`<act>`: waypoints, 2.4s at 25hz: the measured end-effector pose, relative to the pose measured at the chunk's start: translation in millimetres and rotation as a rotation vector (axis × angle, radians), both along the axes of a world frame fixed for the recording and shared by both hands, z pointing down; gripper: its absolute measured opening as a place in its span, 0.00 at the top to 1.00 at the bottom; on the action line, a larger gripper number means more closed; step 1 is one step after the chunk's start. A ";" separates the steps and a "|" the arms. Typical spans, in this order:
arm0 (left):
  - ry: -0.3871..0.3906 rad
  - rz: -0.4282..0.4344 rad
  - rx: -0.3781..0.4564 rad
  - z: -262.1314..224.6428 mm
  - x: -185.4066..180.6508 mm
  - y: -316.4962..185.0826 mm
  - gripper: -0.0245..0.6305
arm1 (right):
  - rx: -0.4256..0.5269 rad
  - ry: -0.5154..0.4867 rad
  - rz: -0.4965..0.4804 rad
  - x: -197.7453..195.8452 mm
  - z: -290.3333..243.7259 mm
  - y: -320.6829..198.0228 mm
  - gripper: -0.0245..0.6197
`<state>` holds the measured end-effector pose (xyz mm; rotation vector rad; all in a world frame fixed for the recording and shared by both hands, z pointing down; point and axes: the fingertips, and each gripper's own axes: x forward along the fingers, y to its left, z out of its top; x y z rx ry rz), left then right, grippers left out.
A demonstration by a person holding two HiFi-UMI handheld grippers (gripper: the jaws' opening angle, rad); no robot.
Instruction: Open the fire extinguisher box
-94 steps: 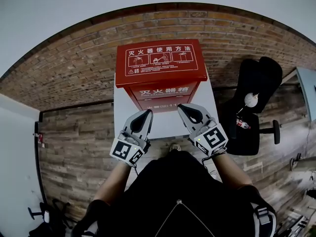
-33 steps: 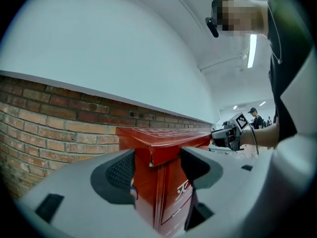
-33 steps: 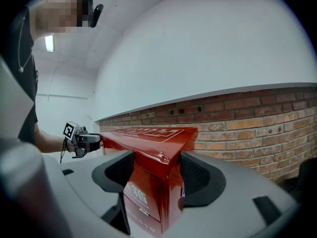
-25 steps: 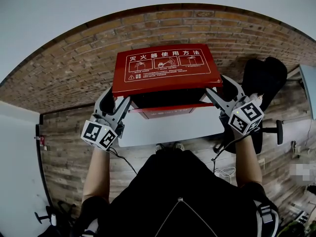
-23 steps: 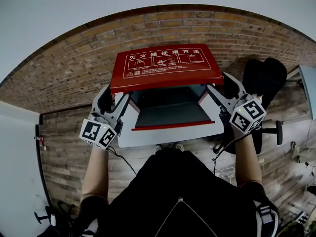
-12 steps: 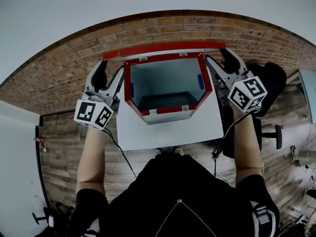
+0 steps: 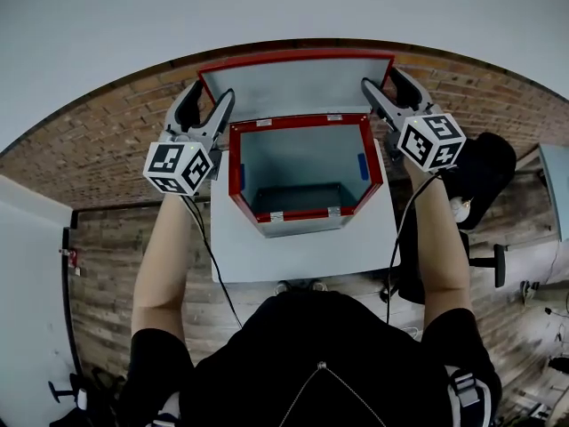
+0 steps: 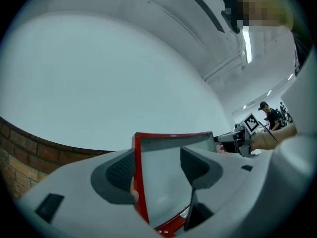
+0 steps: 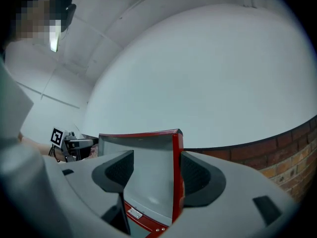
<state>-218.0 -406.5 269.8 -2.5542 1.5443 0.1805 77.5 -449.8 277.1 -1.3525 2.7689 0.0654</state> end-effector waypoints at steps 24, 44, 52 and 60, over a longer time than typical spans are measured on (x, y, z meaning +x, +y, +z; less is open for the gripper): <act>-0.085 -0.048 -0.099 16.0 -5.2 -66.2 0.46 | -0.036 0.032 0.052 -9.9 13.4 -62.8 0.50; -0.041 0.034 0.047 -21.8 9.1 58.9 0.54 | 0.131 0.009 -0.051 -7.0 -28.2 66.7 0.79; -0.023 0.104 0.027 0.5 29.6 130.0 0.72 | 0.102 -0.009 -0.118 -20.1 -5.1 132.4 0.89; 0.020 0.106 -0.040 41.6 42.6 167.3 0.80 | -0.016 -0.028 -0.190 -47.1 51.7 182.6 0.91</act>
